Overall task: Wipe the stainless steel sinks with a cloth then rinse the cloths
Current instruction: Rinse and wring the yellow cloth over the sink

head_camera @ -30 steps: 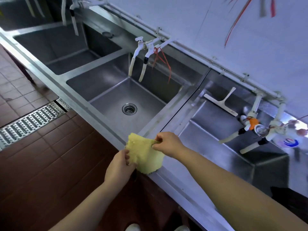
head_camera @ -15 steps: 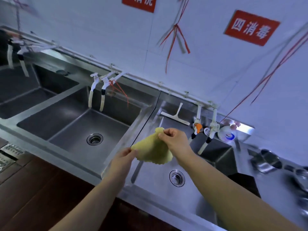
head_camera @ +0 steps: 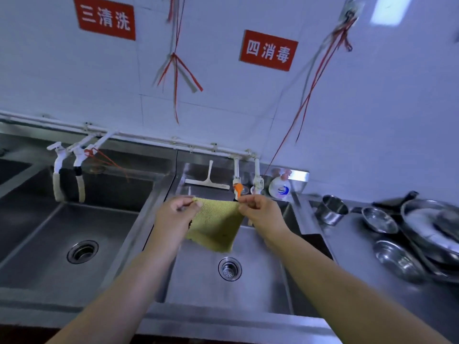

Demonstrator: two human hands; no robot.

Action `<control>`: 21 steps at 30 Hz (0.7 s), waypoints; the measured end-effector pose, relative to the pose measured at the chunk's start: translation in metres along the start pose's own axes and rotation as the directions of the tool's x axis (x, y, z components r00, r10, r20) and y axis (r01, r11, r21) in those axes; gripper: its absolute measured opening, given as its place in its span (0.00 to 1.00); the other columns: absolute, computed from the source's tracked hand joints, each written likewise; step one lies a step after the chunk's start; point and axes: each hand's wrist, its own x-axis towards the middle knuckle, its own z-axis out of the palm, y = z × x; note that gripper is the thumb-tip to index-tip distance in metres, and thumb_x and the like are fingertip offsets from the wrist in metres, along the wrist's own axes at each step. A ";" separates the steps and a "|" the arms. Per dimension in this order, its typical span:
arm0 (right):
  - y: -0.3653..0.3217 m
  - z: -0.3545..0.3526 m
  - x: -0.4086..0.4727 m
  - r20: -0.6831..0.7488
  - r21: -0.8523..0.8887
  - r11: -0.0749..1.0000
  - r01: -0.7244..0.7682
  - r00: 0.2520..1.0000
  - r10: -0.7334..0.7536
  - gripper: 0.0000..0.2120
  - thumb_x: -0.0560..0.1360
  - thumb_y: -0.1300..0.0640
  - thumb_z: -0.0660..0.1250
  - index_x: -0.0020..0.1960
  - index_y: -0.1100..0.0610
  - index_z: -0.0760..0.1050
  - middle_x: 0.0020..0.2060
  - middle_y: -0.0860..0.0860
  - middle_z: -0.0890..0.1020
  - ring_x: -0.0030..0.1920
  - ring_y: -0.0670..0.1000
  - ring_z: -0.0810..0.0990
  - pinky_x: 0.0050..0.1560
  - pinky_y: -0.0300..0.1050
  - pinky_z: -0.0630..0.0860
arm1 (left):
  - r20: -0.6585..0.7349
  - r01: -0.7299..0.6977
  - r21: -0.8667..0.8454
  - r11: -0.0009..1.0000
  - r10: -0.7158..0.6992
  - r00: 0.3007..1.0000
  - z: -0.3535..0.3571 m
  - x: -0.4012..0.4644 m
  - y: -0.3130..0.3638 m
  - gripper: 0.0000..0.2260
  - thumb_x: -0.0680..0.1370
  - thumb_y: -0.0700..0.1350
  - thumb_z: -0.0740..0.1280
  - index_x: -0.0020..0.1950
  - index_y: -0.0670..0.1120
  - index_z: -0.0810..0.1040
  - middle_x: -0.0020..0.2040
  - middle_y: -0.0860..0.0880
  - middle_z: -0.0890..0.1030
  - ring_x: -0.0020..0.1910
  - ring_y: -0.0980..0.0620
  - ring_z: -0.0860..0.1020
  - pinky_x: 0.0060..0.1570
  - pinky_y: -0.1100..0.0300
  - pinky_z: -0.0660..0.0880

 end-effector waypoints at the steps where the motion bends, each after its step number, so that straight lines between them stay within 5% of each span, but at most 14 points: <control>1: 0.002 -0.006 0.001 0.013 -0.018 1.000 0.001 1.000 -0.001 0.10 0.73 0.63 0.70 0.49 0.50 0.79 0.45 0.55 0.82 0.41 0.45 0.78 0.35 0.29 0.72 | 0.033 0.000 0.011 1.000 0.000 0.999 0.004 0.002 0.002 0.10 0.74 0.46 0.71 0.53 0.45 0.81 0.47 0.48 0.82 0.46 0.51 0.80 0.43 0.63 0.74; 4: 0.007 -0.024 0.004 -0.013 -0.092 0.996 0.008 1.000 -0.009 0.13 0.72 0.65 0.70 0.46 0.47 0.78 0.44 0.59 0.81 0.40 0.48 0.78 0.41 0.37 0.78 | 0.105 -0.023 0.045 0.999 0.018 0.994 0.020 0.011 0.006 0.11 0.74 0.48 0.71 0.52 0.44 0.82 0.45 0.47 0.83 0.46 0.50 0.81 0.45 0.59 0.76; 9: 0.017 -0.053 0.014 -0.076 -0.322 0.946 0.025 0.996 -0.052 0.11 0.71 0.63 0.69 0.40 0.47 0.75 0.37 0.46 0.81 0.41 0.48 0.80 0.45 0.44 0.81 | 0.203 -0.124 0.085 0.989 0.105 0.974 0.053 0.020 0.010 0.07 0.73 0.47 0.72 0.47 0.44 0.83 0.40 0.46 0.83 0.37 0.52 0.79 0.37 0.67 0.74; 14: 0.037 -0.074 0.030 0.007 -0.693 0.709 0.130 0.985 -0.173 0.09 0.68 0.59 0.69 0.47 0.52 0.75 0.48 0.47 0.75 0.54 0.50 0.72 0.53 0.43 0.72 | 0.261 -0.251 0.139 0.958 0.209 0.942 0.099 0.024 0.002 0.04 0.73 0.42 0.72 0.39 0.47 0.79 0.33 0.57 0.77 0.32 0.63 0.74 0.34 0.71 0.69; 17: 0.055 -0.082 0.042 0.176 -0.643 0.734 0.219 0.975 -0.137 0.16 0.69 0.56 0.70 0.56 0.51 0.74 0.55 0.46 0.74 0.58 0.48 0.69 0.60 0.47 0.70 | 0.336 -0.293 0.169 0.941 0.225 0.915 0.129 0.031 -0.010 0.05 0.72 0.41 0.72 0.38 0.46 0.78 0.36 0.54 0.78 0.36 0.59 0.75 0.37 0.70 0.69; 21: 0.080 -0.107 0.063 0.201 -0.507 0.851 0.137 0.979 -0.037 0.04 0.74 0.54 0.68 0.46 0.53 0.75 0.43 0.49 0.78 0.45 0.50 0.77 0.49 0.52 0.78 | 0.390 -0.282 0.205 0.937 0.186 0.902 0.174 0.046 -0.026 0.09 0.72 0.43 0.73 0.36 0.54 0.76 0.35 0.55 0.78 0.36 0.63 0.75 0.37 0.69 0.68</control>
